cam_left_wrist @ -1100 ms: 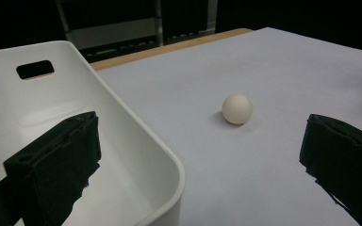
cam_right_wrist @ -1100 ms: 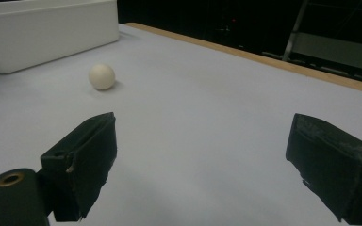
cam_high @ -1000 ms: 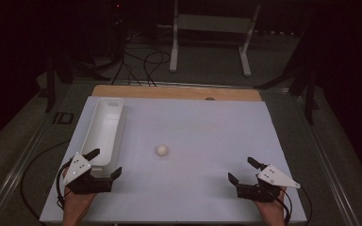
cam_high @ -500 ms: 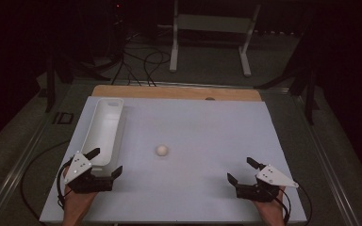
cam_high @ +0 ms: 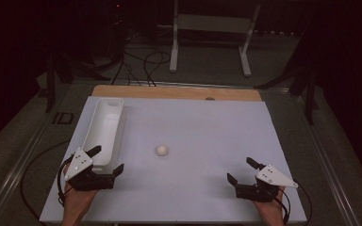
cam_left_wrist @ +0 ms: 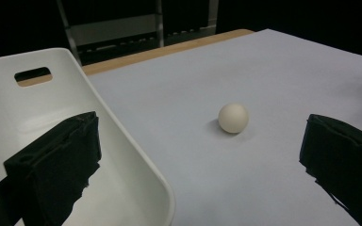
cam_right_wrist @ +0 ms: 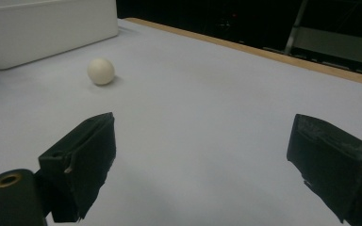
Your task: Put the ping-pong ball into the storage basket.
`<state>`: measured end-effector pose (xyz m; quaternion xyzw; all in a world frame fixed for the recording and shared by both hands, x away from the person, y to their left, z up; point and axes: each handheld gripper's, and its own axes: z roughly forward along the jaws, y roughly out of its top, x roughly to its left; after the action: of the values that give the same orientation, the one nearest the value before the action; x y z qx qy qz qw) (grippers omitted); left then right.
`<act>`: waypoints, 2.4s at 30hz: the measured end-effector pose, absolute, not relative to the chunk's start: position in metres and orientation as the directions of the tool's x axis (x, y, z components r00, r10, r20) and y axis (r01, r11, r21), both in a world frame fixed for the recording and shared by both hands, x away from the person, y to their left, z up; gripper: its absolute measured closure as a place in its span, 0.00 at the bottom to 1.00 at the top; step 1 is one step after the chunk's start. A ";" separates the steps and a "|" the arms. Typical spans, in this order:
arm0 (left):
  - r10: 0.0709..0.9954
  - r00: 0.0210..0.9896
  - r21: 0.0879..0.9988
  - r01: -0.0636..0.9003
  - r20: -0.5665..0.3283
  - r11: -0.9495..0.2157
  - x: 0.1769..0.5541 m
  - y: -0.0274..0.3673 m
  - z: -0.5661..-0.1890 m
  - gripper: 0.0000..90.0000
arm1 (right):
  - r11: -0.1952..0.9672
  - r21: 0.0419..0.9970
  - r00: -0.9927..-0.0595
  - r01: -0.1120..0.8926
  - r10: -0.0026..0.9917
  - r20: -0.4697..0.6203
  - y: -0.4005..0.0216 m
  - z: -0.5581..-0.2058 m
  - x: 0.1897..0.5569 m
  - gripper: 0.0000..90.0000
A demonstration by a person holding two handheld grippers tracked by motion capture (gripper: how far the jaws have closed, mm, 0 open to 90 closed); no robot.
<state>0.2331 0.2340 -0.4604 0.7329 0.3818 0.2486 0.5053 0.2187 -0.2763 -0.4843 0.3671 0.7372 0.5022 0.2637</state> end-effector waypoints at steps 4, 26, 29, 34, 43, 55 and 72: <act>0.810 0.586 0.928 0.321 -0.037 -0.190 0.235 0.235 -0.457 0.00 | 0.228 0.933 -0.587 0.277 0.809 -0.023 -0.277 -0.484 0.219 0.09; 0.807 0.590 0.910 0.348 -0.025 -0.226 0.245 0.228 -0.441 0.00 | 0.224 0.932 -0.577 0.283 0.817 -0.021 -0.278 -0.486 0.219 0.09; 0.804 0.594 0.905 0.351 -0.018 -0.240 0.246 0.226 -0.439 0.00 | 0.223 0.932 -0.578 0.286 0.816 -0.018 -0.278 -0.487 0.219 0.09; 0.800 0.600 0.895 0.364 -0.016 -0.256 0.249 0.221 -0.438 0.00 | 0.223 0.930 -0.577 0.293 0.816 -0.013 -0.278 -0.487 0.219 0.09; 0.795 0.607 0.883 0.383 -0.020 -0.270 0.254 0.214 -0.437 0.00 | 0.217 0.930 -0.581 0.296 0.814 -0.005 -0.278 -0.487 0.219 0.09; 0.786 0.618 0.864 0.399 -0.007 -0.306 0.262 0.205 -0.433 0.00 | 0.215 0.930 -0.577 0.297 0.817 -0.005 -0.278 -0.487 0.219 0.09; 0.766 0.643 0.830 0.424 0.006 -0.362 0.274 0.187 -0.433 0.00 | 0.211 0.930 -0.578 0.301 0.816 0.002 -0.277 -0.488 0.221 0.09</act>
<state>0.2741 0.1872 -0.4329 0.8003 0.3716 0.2010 0.4254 0.2209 -0.2766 -0.4880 0.3805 0.7343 0.4997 0.2576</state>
